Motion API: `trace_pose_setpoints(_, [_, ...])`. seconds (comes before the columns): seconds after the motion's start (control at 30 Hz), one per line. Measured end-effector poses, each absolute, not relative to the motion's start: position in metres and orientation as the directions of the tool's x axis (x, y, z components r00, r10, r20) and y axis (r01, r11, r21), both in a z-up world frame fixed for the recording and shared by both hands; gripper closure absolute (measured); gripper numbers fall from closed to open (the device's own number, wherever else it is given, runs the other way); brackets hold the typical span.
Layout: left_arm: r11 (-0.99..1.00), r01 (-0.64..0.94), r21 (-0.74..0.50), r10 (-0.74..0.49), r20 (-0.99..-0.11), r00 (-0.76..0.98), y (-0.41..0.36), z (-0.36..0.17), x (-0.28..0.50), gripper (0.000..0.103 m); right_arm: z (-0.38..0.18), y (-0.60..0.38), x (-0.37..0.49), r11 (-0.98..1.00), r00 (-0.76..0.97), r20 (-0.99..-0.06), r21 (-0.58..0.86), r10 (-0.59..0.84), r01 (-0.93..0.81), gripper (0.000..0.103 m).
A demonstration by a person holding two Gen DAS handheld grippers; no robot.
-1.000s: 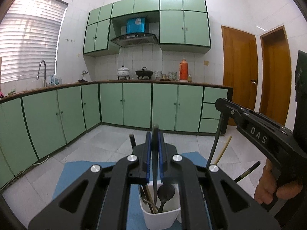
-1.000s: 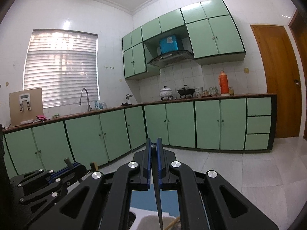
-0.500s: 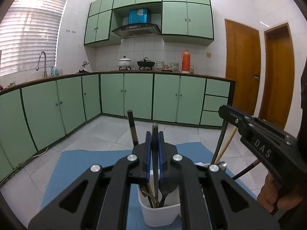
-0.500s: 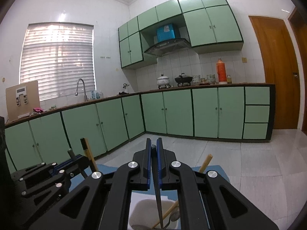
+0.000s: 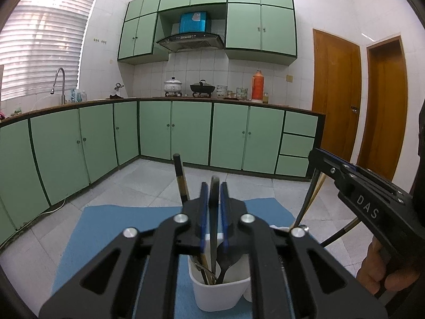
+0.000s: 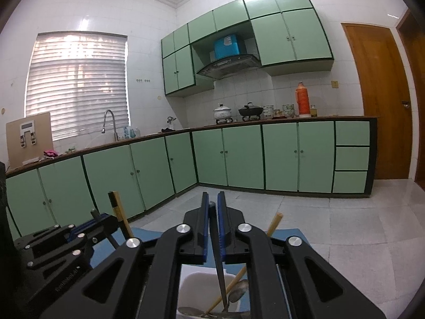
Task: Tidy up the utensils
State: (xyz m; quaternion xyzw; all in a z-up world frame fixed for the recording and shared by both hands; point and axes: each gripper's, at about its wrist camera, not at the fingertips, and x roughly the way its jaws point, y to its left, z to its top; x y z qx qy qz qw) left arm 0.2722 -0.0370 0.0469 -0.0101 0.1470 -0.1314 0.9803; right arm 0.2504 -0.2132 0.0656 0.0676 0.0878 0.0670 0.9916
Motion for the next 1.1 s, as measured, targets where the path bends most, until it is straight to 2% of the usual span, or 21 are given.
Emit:
trace_pose_setpoints(0.07, [0.966, 0.251, -0.062, -0.258, -0.271, 0.927, -0.034, 0.049, 0.268, 0.073, 0.067, -0.214, 0.247, 0.982, 0.978, -0.154, 0.145, 0.143, -0.121, 0.092])
trace_pose_setpoints(0.13, [0.966, 0.252, -0.06, -0.259, -0.261, 0.93, -0.032, 0.051, 0.265, 0.072, 0.071, -0.218, 0.241, 0.982, 0.981, -0.137, 0.145, 0.139, -0.12, 0.088])
trace_pose_setpoints(0.3, [0.967, 0.248, -0.06, -0.255, -0.238, 0.937, -0.028, 0.056, 0.254, 0.06, 0.079, -0.224, 0.226, 0.983, 0.986, -0.099, 0.146, 0.13, -0.115, 0.075])
trace_pose_setpoints(0.57, [0.967, 0.247, -0.061, -0.254, -0.209, 0.944, -0.026, 0.06, 0.233, 0.044, 0.081, -0.229, 0.195, 0.985, 0.991, -0.061, 0.13, 0.121, -0.112, 0.064])
trace_pose_setpoints(0.87, [0.97, 0.229, -0.075, -0.24, -0.192, 0.952, -0.014, 0.057, 0.204, 0.029, 0.072, -0.234, 0.166, 0.985, 0.991, -0.058, 0.135, 0.12, -0.111, 0.052])
trace_pose_setpoints(1.1, [0.974, 0.213, -0.077, -0.225, -0.22, 0.949, -0.008, 0.043, 0.18, 0.017, 0.057, -0.239, 0.143, 0.984, 0.99, -0.084, 0.15, 0.11, -0.097, 0.04])
